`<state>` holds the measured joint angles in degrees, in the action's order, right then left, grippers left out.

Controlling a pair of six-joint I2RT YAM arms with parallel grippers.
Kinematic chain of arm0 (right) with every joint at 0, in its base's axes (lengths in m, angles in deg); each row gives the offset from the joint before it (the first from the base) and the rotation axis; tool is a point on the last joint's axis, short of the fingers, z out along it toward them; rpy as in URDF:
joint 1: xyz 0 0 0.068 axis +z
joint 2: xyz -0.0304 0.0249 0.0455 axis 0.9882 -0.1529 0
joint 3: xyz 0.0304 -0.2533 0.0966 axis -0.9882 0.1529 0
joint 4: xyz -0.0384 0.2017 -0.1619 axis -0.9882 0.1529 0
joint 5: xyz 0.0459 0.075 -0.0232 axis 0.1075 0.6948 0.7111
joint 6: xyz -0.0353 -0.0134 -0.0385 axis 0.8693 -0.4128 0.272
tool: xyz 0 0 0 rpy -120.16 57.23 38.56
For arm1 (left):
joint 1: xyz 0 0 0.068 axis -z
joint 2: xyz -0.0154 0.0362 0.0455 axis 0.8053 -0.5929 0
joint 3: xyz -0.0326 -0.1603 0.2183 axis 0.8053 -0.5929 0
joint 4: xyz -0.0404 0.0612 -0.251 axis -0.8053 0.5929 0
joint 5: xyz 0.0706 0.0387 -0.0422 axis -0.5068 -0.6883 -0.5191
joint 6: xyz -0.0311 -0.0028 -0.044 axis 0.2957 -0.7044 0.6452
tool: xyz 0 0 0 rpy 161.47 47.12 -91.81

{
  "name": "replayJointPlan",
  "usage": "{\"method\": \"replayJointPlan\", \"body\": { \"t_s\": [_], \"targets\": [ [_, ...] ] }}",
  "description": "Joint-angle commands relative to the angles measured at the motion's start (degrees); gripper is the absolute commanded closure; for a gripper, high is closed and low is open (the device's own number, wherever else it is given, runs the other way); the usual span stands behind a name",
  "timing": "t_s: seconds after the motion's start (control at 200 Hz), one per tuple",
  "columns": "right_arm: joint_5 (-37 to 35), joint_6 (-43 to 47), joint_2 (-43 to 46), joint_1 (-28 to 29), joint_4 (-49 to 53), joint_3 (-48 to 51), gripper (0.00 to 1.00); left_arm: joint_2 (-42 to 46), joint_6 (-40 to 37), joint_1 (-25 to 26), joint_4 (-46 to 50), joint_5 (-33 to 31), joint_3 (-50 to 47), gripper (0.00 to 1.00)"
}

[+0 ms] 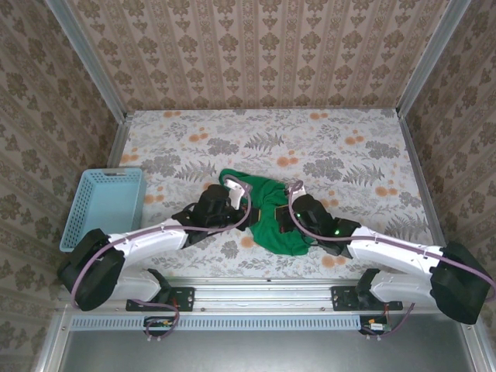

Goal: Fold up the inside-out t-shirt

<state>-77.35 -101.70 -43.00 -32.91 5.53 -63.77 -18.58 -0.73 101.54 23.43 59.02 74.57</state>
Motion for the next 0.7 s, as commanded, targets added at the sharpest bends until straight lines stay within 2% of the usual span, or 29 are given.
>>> {"method": "replayJointPlan", "body": {
  "t_s": [0.0, 0.065, 0.17, 0.35, 0.49, 0.695],
  "targets": [
    [-2.0, -1.7, 2.2, 0.5, 2.9, 1.7, 1.00, -1.4, 0.1, -0.3, 0.0, 0.3, -0.1, 0.84],
    [-2.5, -2.7, 3.6, 0.7, 4.3, 2.6, 1.00, -1.7, 0.1, -0.3, 0.0, 0.3, -0.1, 0.83],
    [-2.5, -4.8, 5.0, 1.2, 6.5, 4.3, 1.00, -2.3, 0.1, -0.3, 0.0, 0.5, 0.1, 0.70],
    [-2.8, -8.3, 2.7, 3.8, 6.1, 6.9, 1.00, -3.0, 0.3, 0.2, -0.6, 1.6, 1.0, 0.58],
    [-5.0, -9.9, 2.4, 6.1, 6.0, 7.1, 1.00, -3.1, 0.0, 0.7, -0.3, 2.3, 2.1, 0.52],
    [-7.7, -11.5, 3.3, 6.5, 6.6, 7.7, 1.00, -4.3, -0.6, 1.7, 0.0, 3.1, 2.5, 0.43]
  ]
}}
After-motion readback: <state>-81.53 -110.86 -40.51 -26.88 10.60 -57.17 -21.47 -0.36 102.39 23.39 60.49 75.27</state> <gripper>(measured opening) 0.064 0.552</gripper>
